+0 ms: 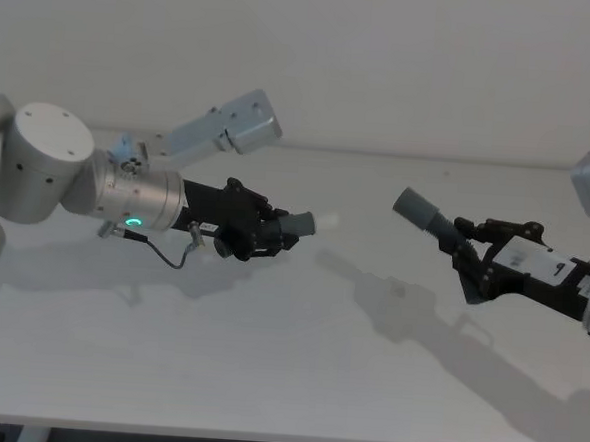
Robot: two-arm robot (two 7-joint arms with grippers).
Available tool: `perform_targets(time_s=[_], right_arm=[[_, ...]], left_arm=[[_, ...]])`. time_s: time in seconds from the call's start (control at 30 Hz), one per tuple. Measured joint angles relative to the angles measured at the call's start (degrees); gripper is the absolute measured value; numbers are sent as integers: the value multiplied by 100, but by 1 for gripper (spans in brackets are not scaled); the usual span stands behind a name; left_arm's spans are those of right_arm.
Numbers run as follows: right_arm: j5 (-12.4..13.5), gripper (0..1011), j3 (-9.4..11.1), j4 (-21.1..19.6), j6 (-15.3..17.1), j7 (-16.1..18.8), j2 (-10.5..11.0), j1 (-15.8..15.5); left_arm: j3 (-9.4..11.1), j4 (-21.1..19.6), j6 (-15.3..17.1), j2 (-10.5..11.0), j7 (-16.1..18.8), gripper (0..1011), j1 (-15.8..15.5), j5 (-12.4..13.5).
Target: Use both hands to pick up one end of the pipe from the table, align the ends, and insert them.
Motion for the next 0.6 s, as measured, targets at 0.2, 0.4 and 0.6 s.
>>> perform_targets(time_s=[0.2,0.4,0.6], right_arm=[[106,273,-118,82,-159,581,269,124],[206,273,-278,207,-294,1154,496,296],[273,273,-445,336,-390,1669,653,485]], left_arm=[[31,62,-306,82,-322,343,-67,-109],[71,147,-552,133,-627,343,-138,-225],[113,231,-700,154,-869,343,-199,-318]])
